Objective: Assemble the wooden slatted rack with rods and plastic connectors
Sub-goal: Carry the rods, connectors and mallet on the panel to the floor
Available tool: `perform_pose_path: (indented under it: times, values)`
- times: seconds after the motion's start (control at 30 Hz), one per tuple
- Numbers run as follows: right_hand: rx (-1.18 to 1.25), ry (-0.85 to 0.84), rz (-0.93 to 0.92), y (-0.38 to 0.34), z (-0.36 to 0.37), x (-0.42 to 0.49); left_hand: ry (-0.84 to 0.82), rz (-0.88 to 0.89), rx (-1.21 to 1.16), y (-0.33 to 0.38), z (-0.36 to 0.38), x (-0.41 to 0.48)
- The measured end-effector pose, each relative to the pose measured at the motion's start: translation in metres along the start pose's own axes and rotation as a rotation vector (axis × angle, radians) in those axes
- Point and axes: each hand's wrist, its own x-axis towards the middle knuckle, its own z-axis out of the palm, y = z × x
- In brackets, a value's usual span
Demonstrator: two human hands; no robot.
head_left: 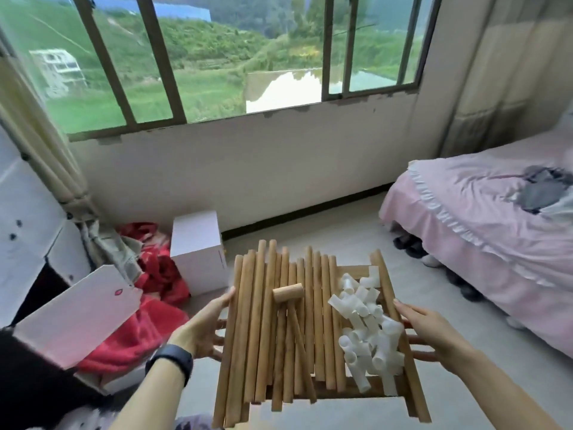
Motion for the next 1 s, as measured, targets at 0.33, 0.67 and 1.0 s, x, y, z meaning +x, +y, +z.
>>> perform_pose_path:
  times: [0.33,0.67,1.0]
  values:
    - [0.125,0.195,0.074,-0.067,-0.156,0.178,-0.152,-0.006,0.144,0.202,0.188,0.156]
    - [0.108,0.118,0.097,-0.126,-0.260,0.392,-0.046,-0.046,0.131,0.316,0.316,0.289]
    - [0.049,0.085,0.196,-0.110,-0.266,0.570,0.073,-0.213,0.033,0.325,0.375,0.419]
